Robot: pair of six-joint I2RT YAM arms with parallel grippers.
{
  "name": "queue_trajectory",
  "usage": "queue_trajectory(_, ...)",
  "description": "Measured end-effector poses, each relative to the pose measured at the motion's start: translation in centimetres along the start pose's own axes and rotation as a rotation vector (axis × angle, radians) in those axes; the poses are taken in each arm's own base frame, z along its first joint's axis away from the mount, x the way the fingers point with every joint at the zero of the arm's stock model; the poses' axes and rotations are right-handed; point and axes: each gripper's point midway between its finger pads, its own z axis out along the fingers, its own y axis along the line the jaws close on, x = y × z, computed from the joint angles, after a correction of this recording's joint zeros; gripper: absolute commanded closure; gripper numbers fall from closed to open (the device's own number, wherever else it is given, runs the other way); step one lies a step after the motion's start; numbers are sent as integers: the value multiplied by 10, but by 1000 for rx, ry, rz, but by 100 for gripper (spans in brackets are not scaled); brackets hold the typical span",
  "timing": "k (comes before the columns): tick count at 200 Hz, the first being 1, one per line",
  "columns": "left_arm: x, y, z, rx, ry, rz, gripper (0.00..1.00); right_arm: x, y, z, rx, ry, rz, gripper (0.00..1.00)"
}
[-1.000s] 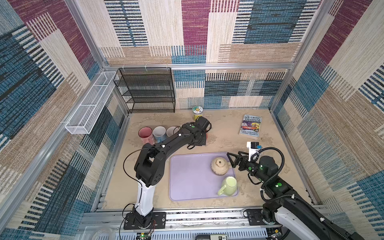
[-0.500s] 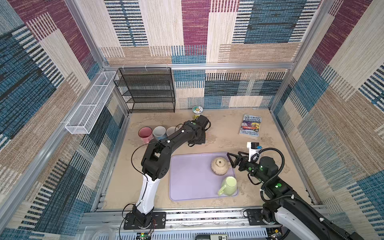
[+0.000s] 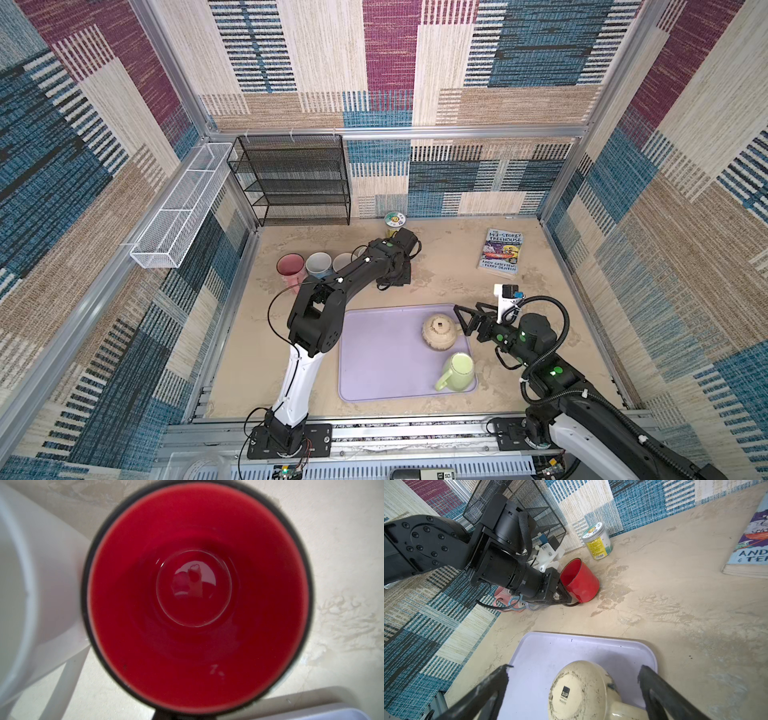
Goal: Turn the mug right side up
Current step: 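Carry the red mug upright and lower it beside the white mug with the left gripper, then open and raise the left gripper while the right gripper moves toward the cream mug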
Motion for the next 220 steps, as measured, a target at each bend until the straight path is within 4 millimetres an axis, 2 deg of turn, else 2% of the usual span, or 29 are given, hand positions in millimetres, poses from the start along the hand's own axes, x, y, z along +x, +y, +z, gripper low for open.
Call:
queue_trajectory(65,-2,-1,0,1,1,-1,76,0,0,0,0,0,0,0)
queue_trajectory(99,-5,0,-2,-3,-4,-2,68,0,0,0,-1,0,0,0)
queue_trajectory(147,-9,-2,-9,5,-18,-4,64,5,6,1,-35,25,-17,0)
queue_trajectory(180,-13,-6,-27,41,-38,-5,61,7,12,0,-70,42,-42,0)
queue_trajectory(220,-9,-5,-58,68,-75,4,52,-3,27,3,-110,64,-72,0)
